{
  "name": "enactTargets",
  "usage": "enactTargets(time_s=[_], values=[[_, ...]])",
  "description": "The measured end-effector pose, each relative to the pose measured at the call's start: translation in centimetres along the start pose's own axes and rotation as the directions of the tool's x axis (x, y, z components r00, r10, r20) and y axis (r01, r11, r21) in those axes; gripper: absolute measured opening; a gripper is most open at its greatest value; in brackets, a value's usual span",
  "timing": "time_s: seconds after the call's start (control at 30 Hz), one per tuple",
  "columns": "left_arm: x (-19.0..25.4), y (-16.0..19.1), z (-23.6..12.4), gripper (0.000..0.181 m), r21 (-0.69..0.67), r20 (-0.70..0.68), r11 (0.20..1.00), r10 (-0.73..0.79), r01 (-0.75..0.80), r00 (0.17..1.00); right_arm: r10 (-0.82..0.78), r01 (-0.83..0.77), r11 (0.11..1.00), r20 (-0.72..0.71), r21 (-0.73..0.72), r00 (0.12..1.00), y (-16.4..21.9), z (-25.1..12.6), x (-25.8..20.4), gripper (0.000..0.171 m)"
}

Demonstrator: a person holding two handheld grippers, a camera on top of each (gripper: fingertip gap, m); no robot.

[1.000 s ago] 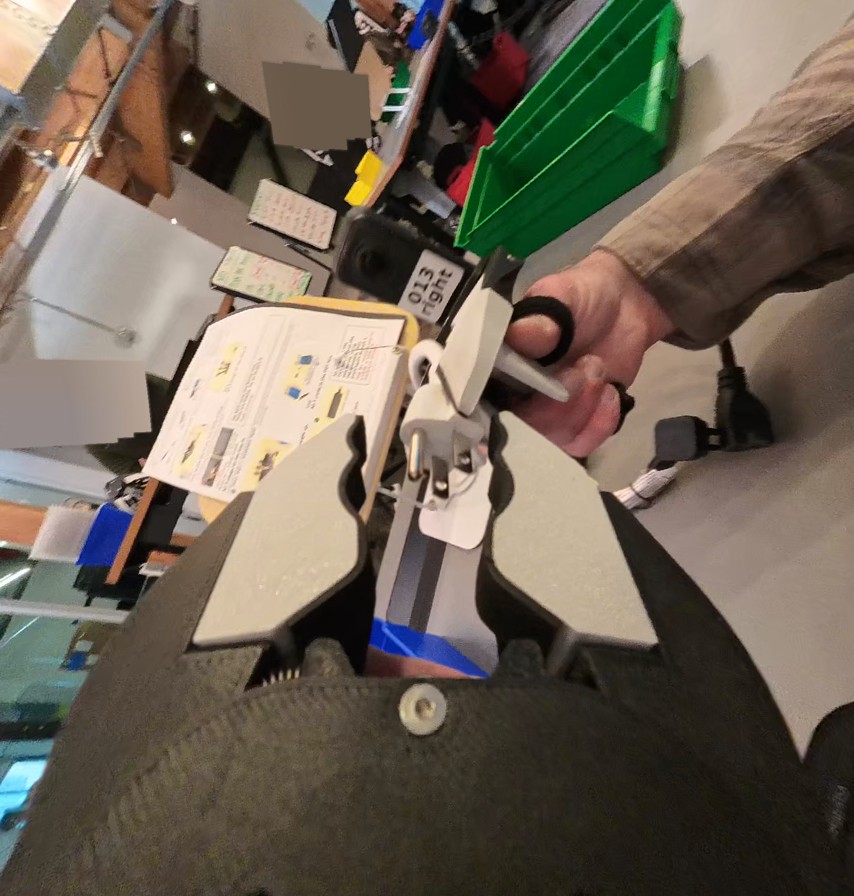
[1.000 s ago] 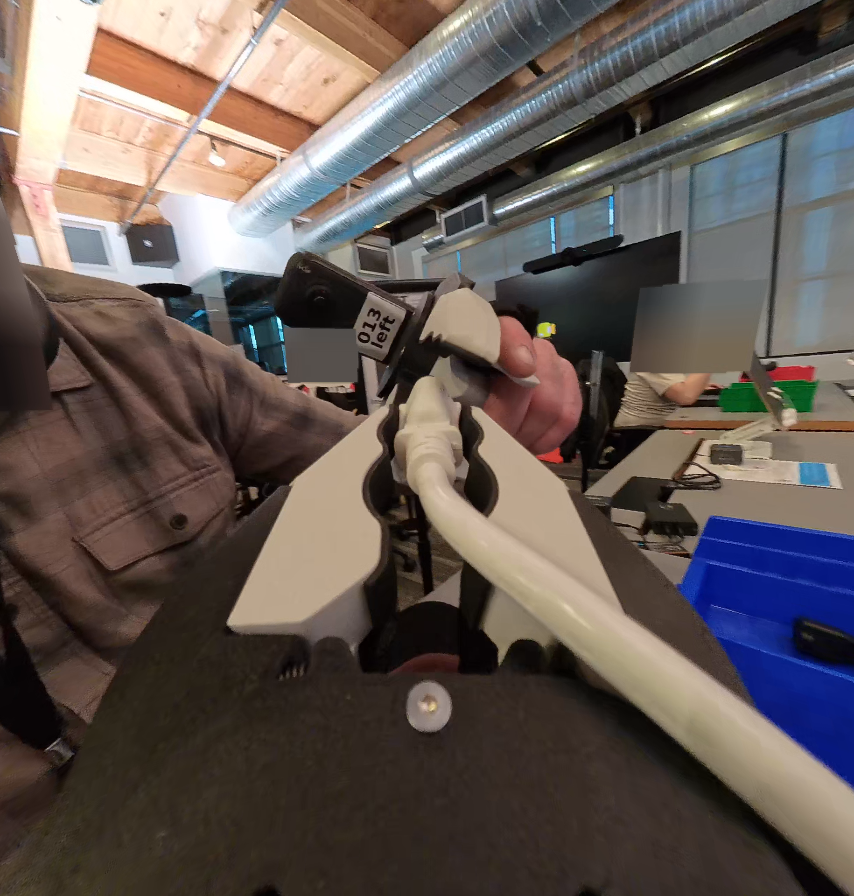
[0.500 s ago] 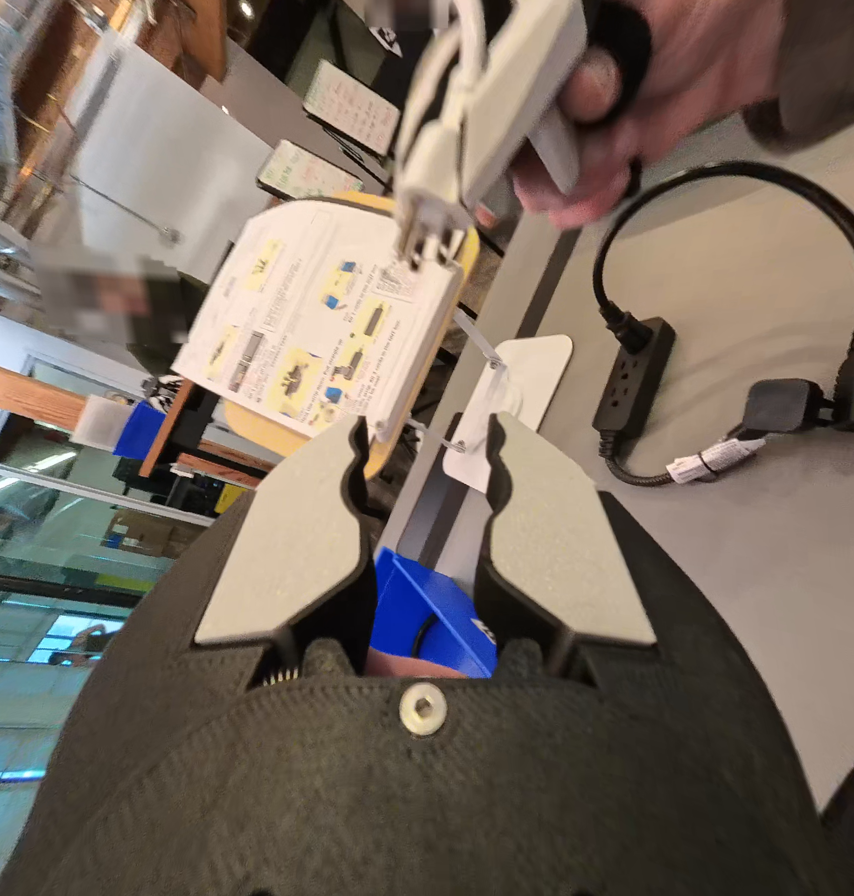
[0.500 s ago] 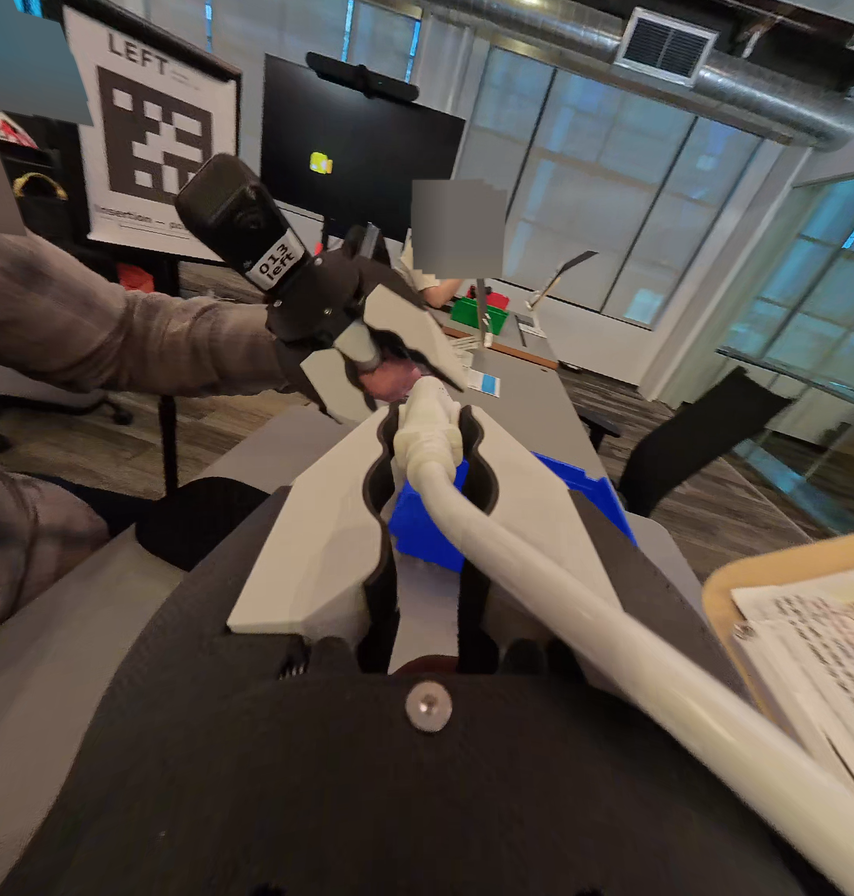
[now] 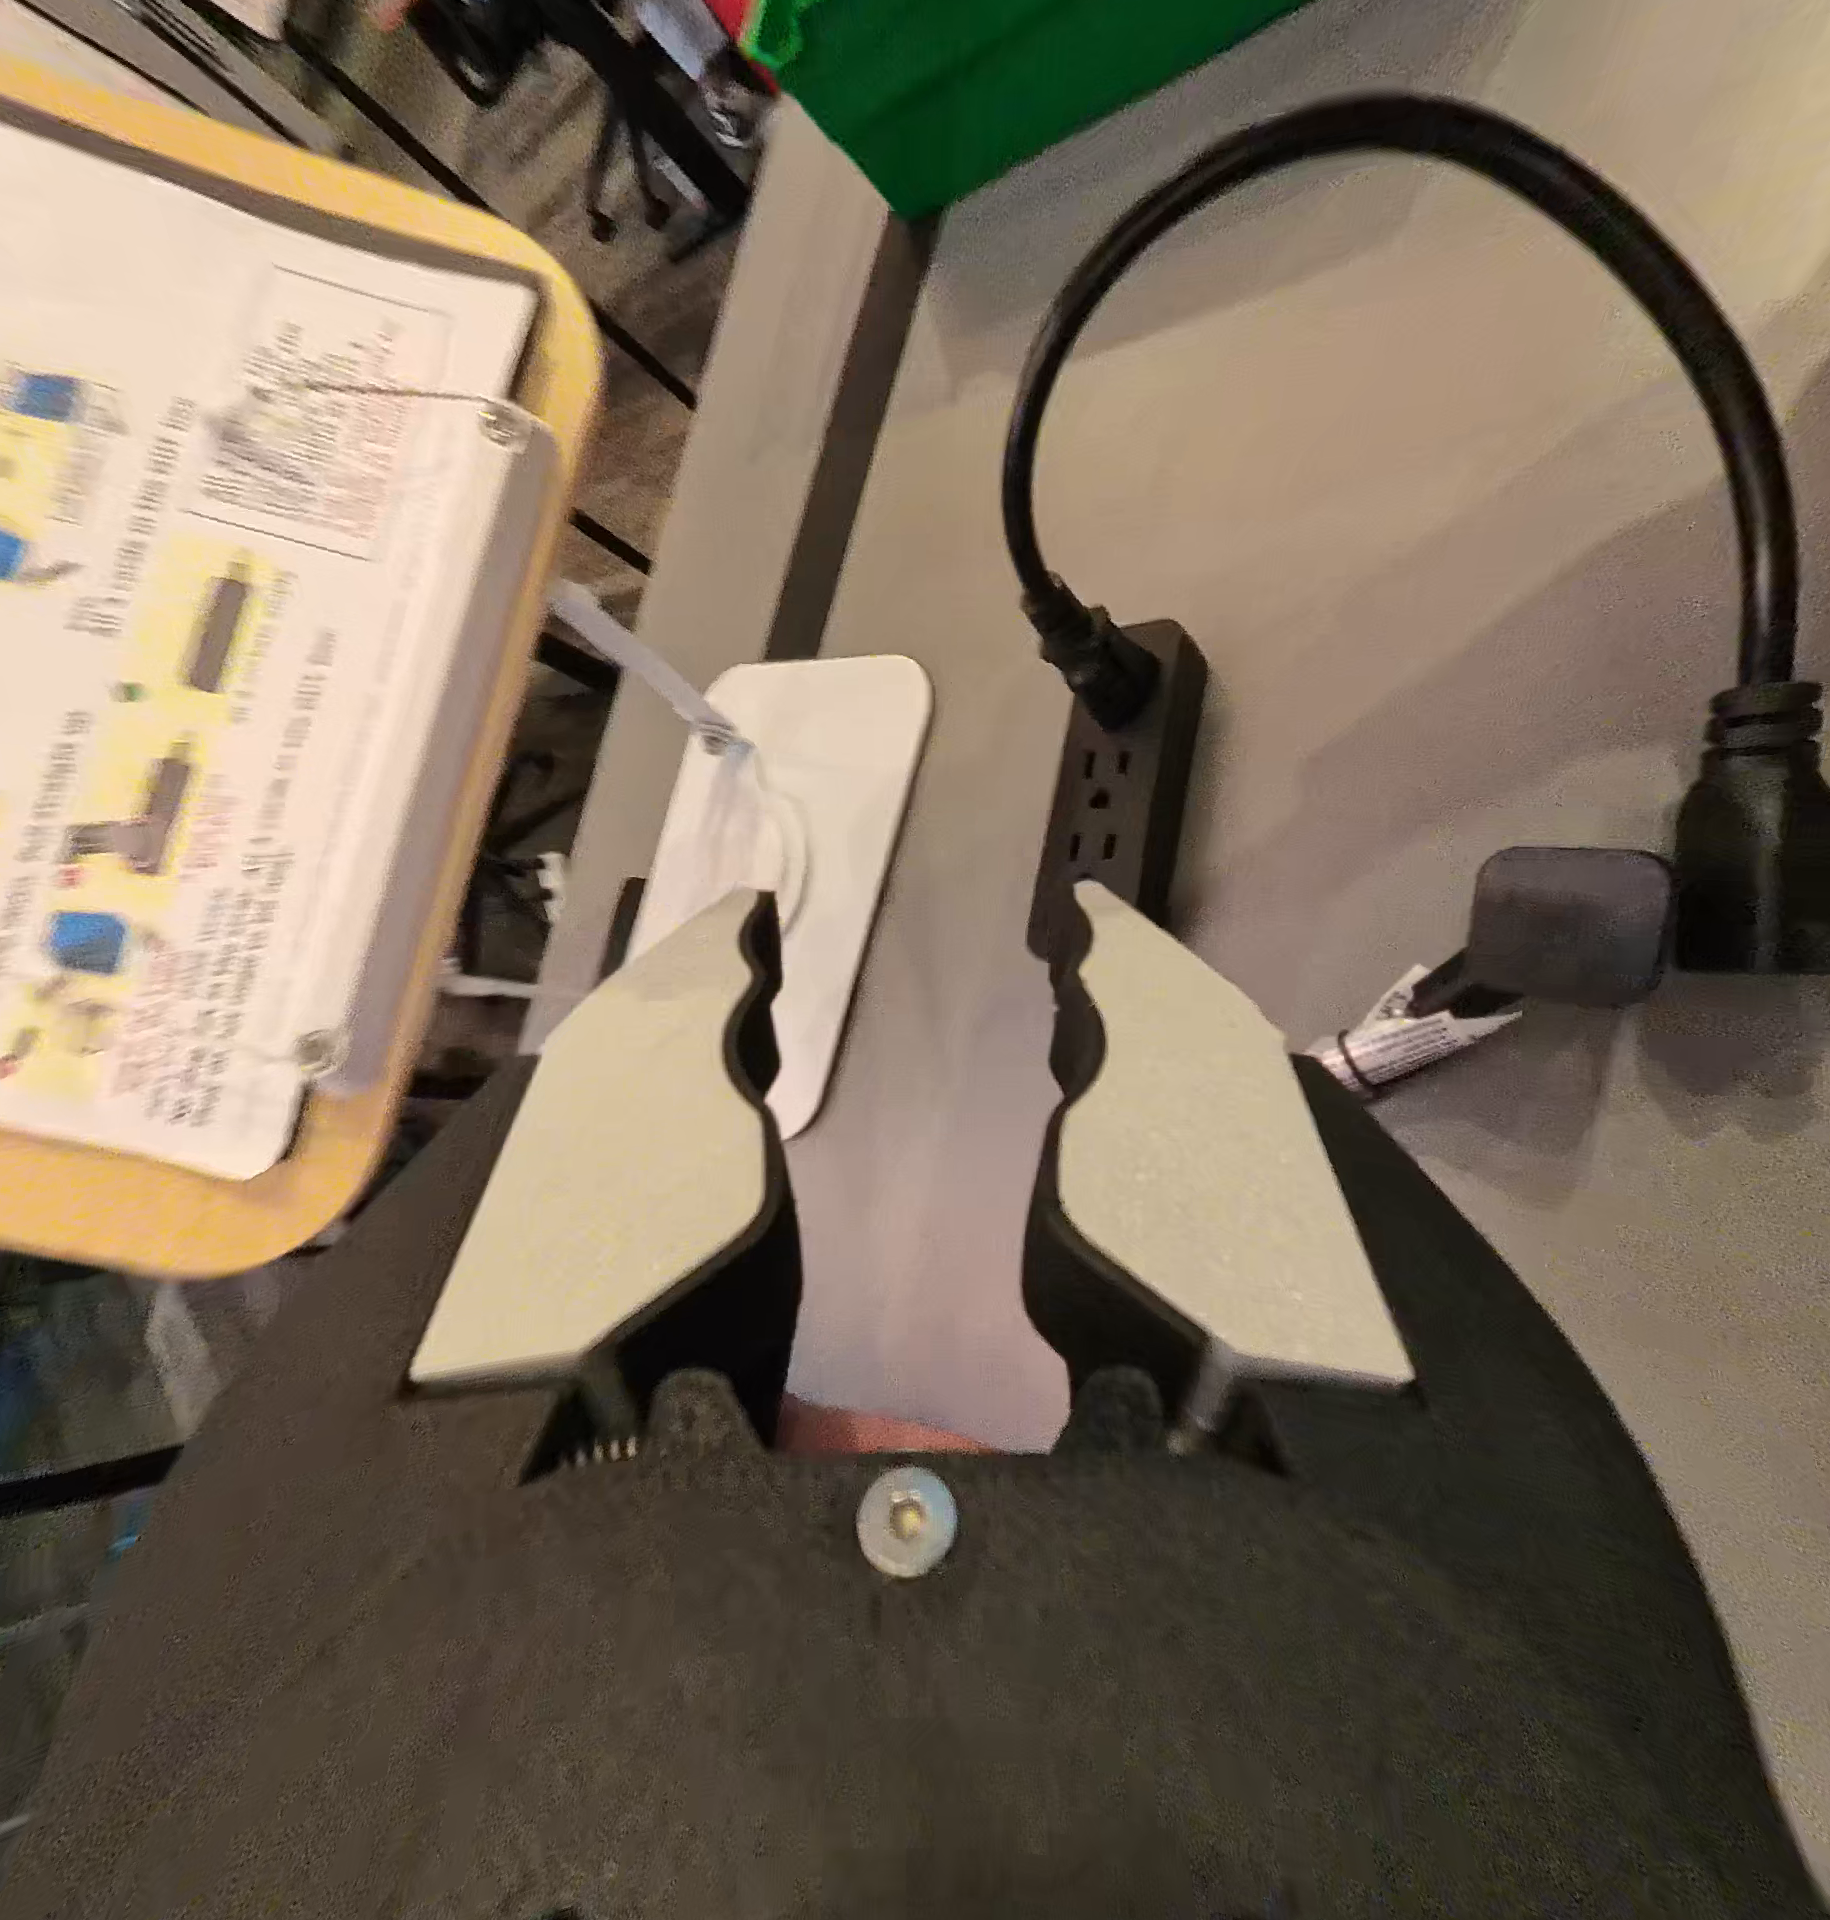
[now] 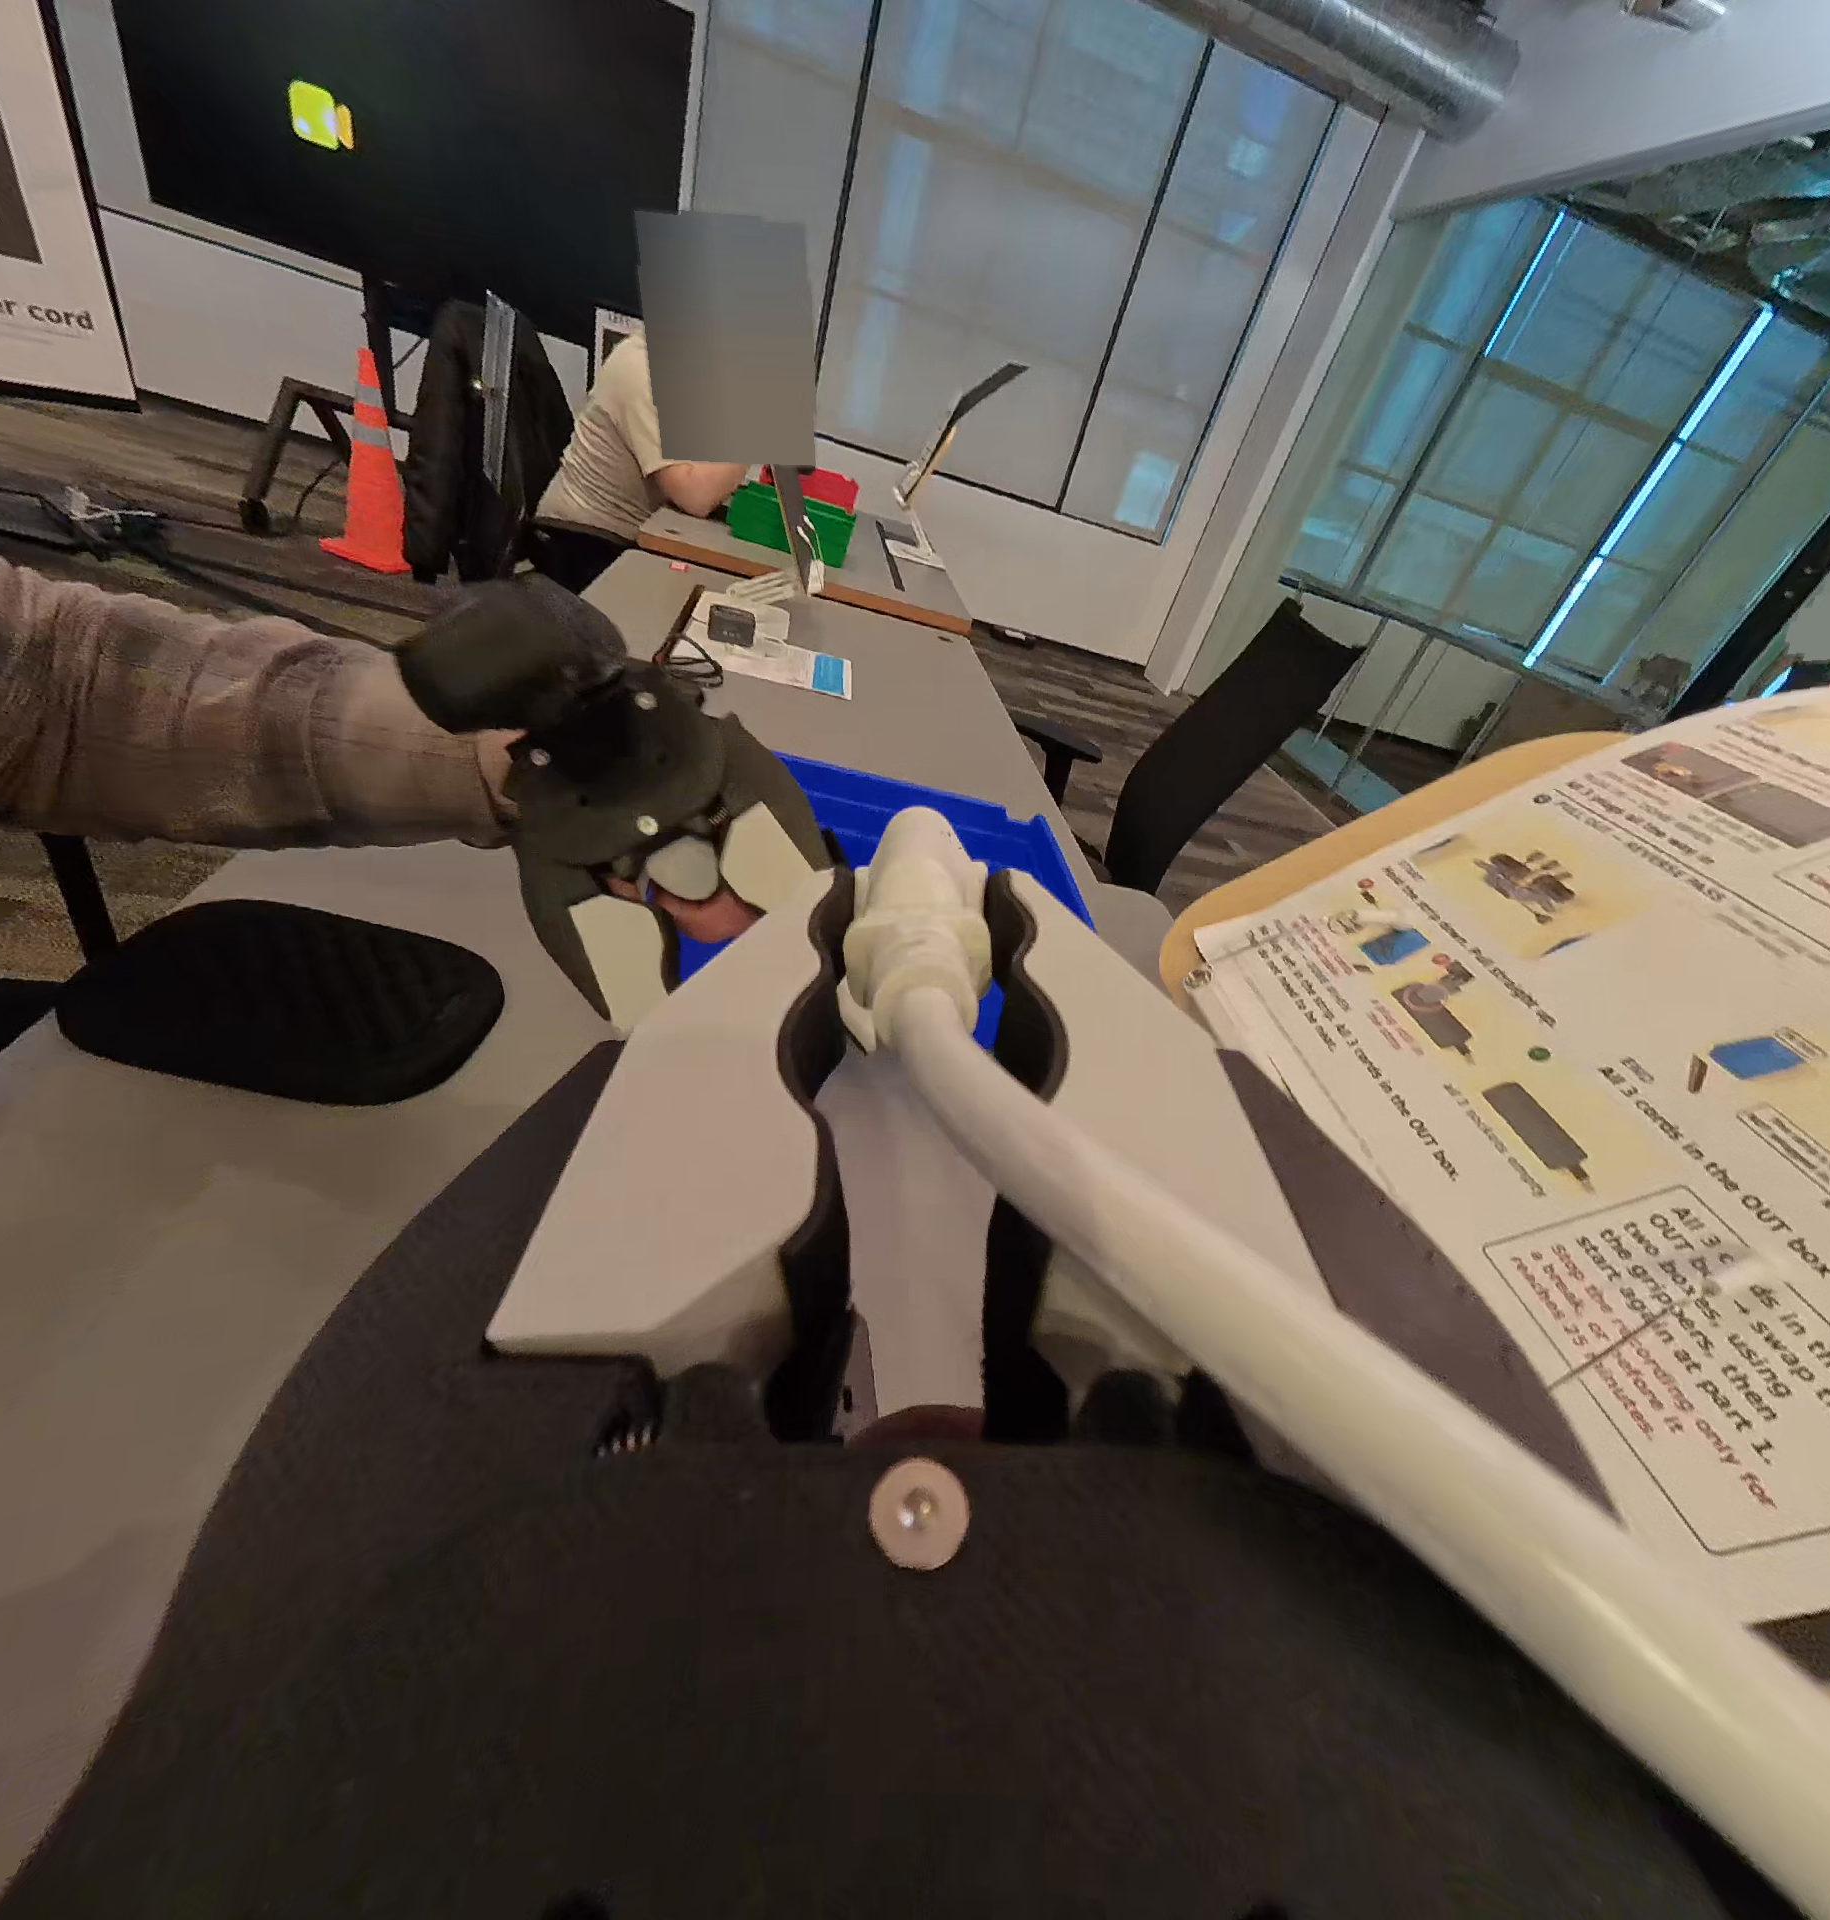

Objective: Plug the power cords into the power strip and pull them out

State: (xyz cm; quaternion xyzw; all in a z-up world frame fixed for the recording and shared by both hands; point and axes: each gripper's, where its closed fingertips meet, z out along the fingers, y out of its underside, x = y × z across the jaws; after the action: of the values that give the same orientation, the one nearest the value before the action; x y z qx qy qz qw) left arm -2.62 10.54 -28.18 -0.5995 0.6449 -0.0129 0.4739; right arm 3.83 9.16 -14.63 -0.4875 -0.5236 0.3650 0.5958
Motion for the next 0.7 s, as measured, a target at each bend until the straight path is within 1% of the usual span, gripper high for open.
enactTargets(time_s=[0.1,0.17,0.27,0.37,0.43,0.5,0.57,0.7], values=[[0.7,0.5,2.9,0.049,-0.022,-0.110,0.999,-0.031,0.029,0.993,0.009,-0.009,1.000,-0.002,-0.020,1.000,0.6,-0.1,0.3,0.023],[1.6,0.3,4.5,0.050,-0.013,-0.207,0.997,-0.076,0.075,0.975,0.014,-0.014,1.000,-0.002,-0.026,1.000,0.9,-0.1,0.4,0.023],[2.5,1.3,7.1,0.049,-0.053,-0.287,0.992,-0.123,0.113,0.950,0.021,-0.021,0.999,-0.003,-0.037,1.000,1.4,0.0,0.6,0.023],[3.7,2.8,9.1,0.047,-0.112,-0.349,0.989,-0.135,0.101,0.927,0.031,-0.031,0.998,-0.004,-0.046,1.000,1.8,0.0,0.8,0.023],[4.0,4.2,10.2,0.048,-0.160,-0.351,0.984,-0.132,0.079,0.927,0.037,-0.037,0.998,-0.002,-0.052,0.999,2.2,0.1,0.9,0.023],[4.4,4.9,10.9,0.048,-0.168,-0.365,0.981,-0.150,0.094,0.919,0.049,-0.049,0.997,-0.003,-0.057,0.999,2.6,0.2,1.1,0.023],[5.0,4.8,11.1,0.043,-0.142,-0.405,0.978,-0.198,0.152,0.893,0.061,-0.060,0.996,0.001,-0.070,0.998,3.1,0.3,1.2,0.023],[5.9,4.4,11.3,0.012,-0.067,-0.451,0.972,-0.229,0.223,0.862,0.085,-0.084,0.991,0.009,-0.108,0.996,4.5,0.8,1.3,0.023]])
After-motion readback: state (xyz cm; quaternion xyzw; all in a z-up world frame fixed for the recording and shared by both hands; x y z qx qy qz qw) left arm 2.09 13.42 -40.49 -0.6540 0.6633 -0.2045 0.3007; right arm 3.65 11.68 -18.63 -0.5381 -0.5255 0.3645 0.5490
